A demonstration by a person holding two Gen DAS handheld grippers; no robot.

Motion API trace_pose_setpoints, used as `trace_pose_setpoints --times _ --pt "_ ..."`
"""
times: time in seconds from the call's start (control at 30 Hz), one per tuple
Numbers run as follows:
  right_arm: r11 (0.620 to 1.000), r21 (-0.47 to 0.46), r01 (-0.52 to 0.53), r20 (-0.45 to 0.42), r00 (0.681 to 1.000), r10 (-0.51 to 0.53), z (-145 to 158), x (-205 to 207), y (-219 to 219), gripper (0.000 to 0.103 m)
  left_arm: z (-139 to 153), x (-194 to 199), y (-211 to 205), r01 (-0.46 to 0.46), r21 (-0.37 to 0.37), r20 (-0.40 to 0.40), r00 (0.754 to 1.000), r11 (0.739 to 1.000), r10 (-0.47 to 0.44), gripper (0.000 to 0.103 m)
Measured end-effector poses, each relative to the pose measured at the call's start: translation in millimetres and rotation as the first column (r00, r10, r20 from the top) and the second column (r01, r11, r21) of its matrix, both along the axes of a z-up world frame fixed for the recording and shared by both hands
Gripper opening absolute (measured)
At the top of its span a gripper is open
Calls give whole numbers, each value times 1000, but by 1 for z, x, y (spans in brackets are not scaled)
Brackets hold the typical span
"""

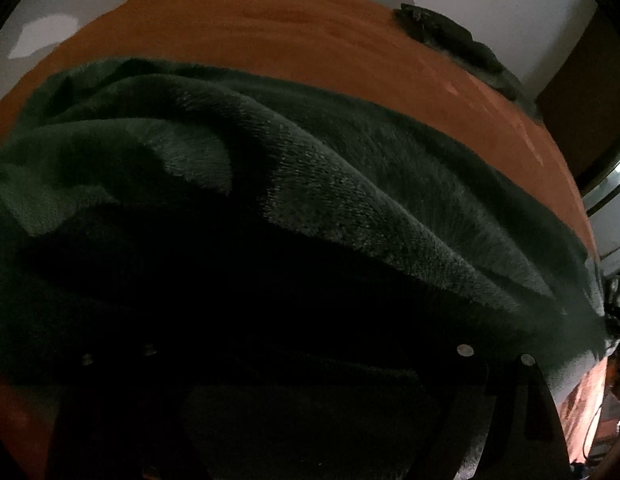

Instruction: Fold clothes

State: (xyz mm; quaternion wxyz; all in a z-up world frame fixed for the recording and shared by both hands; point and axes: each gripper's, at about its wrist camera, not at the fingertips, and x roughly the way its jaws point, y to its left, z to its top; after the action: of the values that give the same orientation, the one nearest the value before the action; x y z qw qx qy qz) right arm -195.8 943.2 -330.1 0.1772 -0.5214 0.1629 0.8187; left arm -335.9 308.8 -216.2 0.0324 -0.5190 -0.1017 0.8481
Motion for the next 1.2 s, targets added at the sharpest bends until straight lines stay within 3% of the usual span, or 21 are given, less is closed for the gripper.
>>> trace_pose_setpoints --times 0.1,0.17,0.2,0.27,0.37,0.47,0.53,0.6,0.7,0.77,0.87,0.97,1.13,1.17,1.2 --pt "979 197 -47 50 998 38 2 -8 -31 94 6 -1 10 -3 -75 4 1000 997 3 88" --pt "969 233 -78 4 997 79 14 -9 -54 94 15 3 16 -19 -103 9 1000 994 20 88" --pt "968 233 -93 -35 994 104 22 -8 -66 94 24 5 19 -11 -80 -4 1000 997 10 88" --pt "967 201 -156 -104 978 179 37 -13 -101 94 42 11 35 62 -43 -53 997 997 -64 88" --pt "951 105 -292 -161 938 306 48 -23 -160 94 51 13 66 150 -155 -73 984 976 -163 88" --pt "899 -13 -439 -119 893 434 29 -38 -218 94 40 25 82 231 -247 -36 968 941 -247 88" --pt "855 -24 -518 -46 855 516 6 -43 -246 94 24 24 85 244 -237 24 969 940 -245 88" --pt "820 40 -571 60 820 569 -16 -47 -273 101 22 31 67 211 -167 45 977 963 -206 88" --pt "818 61 -572 45 820 571 -12 -47 -271 102 51 32 28 128 -156 -6 991 979 -130 88" --pt "821 64 -568 31 823 567 -8 -46 -269 102 84 24 -12 46 -221 -92 994 974 -67 88" --pt "837 11 -547 -17 837 547 0 -45 -258 102 112 -10 -86 -33 -302 -106 994 953 0 88" --pt "833 -51 -551 -42 834 550 2 -47 -258 102 114 -44 -184 -94 -280 0 995 955 98 88" --pt "830 -40 -557 -1 831 557 -3 -55 -272 102 97 -128 -235 -144 -196 64 985 970 159 85" --pt "829 -31 -558 6 829 559 -3 -55 -274 102 90 -139 -232 -116 -166 88 987 979 132 82" --pt "828 -22 -560 13 828 560 -4 -54 -276 102 79 -148 -226 -79 -139 125 988 987 96 65"
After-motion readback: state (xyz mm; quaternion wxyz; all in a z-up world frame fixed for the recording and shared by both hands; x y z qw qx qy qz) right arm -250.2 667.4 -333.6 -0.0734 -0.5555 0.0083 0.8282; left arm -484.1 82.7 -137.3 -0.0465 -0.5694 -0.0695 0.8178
